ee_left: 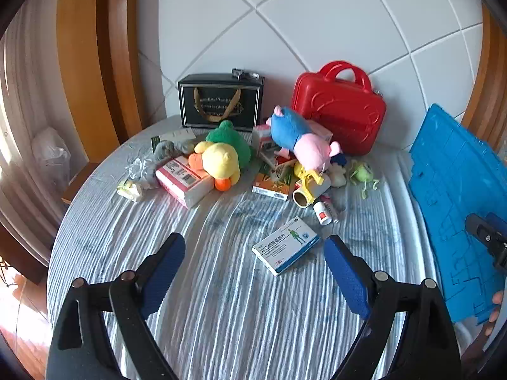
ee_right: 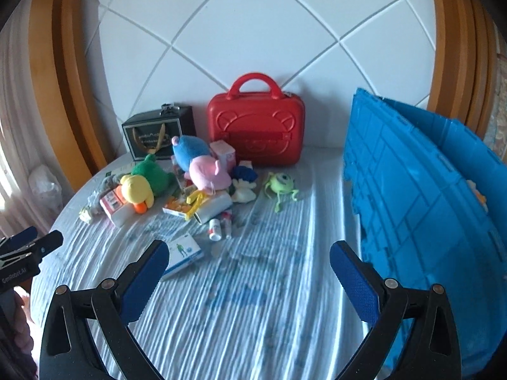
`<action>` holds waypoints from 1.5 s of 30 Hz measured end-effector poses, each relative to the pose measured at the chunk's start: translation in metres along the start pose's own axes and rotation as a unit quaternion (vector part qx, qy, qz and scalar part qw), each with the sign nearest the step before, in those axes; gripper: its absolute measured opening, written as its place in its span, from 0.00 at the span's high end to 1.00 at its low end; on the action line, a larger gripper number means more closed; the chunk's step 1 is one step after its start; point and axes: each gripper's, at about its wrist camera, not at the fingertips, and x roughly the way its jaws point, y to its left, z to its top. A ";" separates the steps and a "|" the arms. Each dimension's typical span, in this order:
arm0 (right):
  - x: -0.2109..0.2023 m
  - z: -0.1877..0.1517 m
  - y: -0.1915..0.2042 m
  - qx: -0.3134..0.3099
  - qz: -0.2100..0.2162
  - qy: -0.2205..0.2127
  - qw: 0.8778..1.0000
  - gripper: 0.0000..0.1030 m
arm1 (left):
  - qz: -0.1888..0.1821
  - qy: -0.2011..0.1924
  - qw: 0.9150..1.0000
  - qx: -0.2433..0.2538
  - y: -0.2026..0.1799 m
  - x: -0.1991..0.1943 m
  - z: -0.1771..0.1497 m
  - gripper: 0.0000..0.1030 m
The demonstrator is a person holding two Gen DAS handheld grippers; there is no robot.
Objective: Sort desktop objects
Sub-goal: 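Move both grippers back over the pile on the table, then grasp the white paracetamol box with the left gripper while the right grasps the white pill bottle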
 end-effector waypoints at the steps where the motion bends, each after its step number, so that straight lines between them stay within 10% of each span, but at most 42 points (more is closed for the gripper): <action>1: 0.019 0.000 -0.002 0.001 0.003 0.013 1.000 0.00 | 0.002 0.014 1.000 0.003 -0.003 0.015 -0.001 0.13; 12: 0.156 -0.028 -0.010 -0.006 0.011 0.123 0.992 0.00 | -0.024 0.127 0.987 0.093 -0.041 0.164 -0.027 0.13; 23: 0.216 -0.039 0.002 0.032 0.006 0.138 0.990 0.00 | -0.058 0.180 0.969 0.162 -0.065 0.262 -0.042 0.09; 32: 0.273 -0.025 0.040 0.041 0.037 0.145 0.988 0.01 | -0.003 0.138 0.989 0.054 -0.020 0.281 -0.017 0.11; 35: 0.287 -0.023 0.050 0.038 0.032 0.143 0.988 0.42 | 0.006 0.127 0.991 0.041 -0.018 0.279 -0.017 0.16; 45: 0.309 -0.021 0.073 -0.023 0.016 0.143 0.989 0.53 | 0.009 0.110 0.993 0.033 -0.026 0.273 -0.018 0.26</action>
